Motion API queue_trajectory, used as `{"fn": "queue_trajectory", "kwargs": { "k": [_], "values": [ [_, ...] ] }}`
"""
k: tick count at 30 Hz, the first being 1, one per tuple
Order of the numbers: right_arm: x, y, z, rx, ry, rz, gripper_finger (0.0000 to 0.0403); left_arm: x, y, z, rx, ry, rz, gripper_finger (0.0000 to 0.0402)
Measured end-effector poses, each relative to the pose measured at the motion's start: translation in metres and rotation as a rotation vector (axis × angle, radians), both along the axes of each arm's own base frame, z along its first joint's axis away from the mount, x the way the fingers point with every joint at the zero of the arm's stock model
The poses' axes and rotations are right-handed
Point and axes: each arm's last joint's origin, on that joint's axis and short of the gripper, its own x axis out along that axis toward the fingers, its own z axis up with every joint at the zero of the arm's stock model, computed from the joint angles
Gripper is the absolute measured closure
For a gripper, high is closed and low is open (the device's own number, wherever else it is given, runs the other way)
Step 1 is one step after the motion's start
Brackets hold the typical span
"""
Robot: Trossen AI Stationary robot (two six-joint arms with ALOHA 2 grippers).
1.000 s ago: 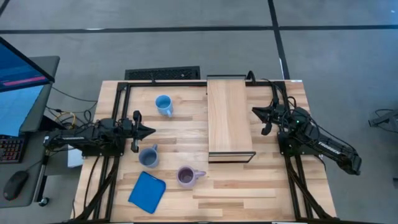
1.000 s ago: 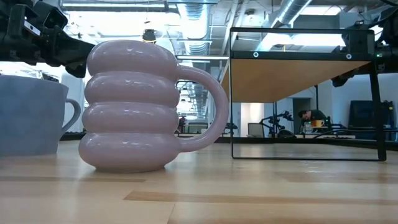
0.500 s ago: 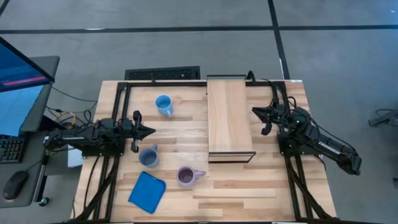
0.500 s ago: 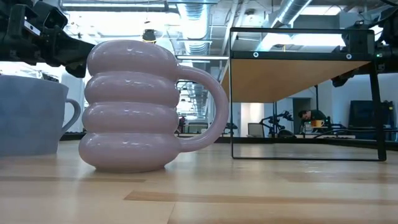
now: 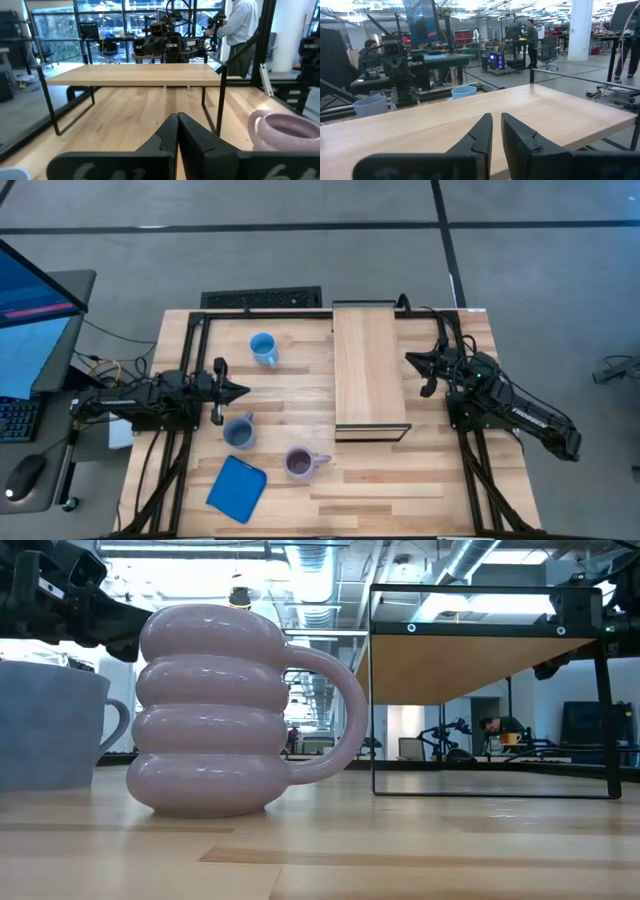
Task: Stack small to large cups/mugs on shelf
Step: Put the violet mug on the shelf
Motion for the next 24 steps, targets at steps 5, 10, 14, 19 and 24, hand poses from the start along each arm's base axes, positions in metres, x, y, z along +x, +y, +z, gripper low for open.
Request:
{"fn": "queue_trajectory", "kwargs": {
  "k": [5,10,14,19,24],
  "values": [
    [0.0,0.0,0.0,0.0,0.0,0.0,0.0339,0.0,0.0,0.0,0.01,0.001,0.001,0.0401],
    [0.0,0.0,0.0,0.0,0.0,0.0,0.0339,0.0,0.0,0.0,-0.032,-0.002,-0.001,0.0401],
    [0.0,0.0,0.0,0.0,0.0,0.0,0.0339,0.0,0.0,0.0,-0.11,-0.007,-0.004,0.0401],
    [0.0,0.0,0.0,0.0,0.0,0.0,0.0339,-0.0001,0.0,0.0018,-0.182,-0.032,-0.007,0.0401],
    [0.0,0.0,0.0,0.0,0.0,0.0,0.0339,-0.0001,0.0,0.0024,-0.205,-0.039,-0.008,0.0401]
  ]
}}
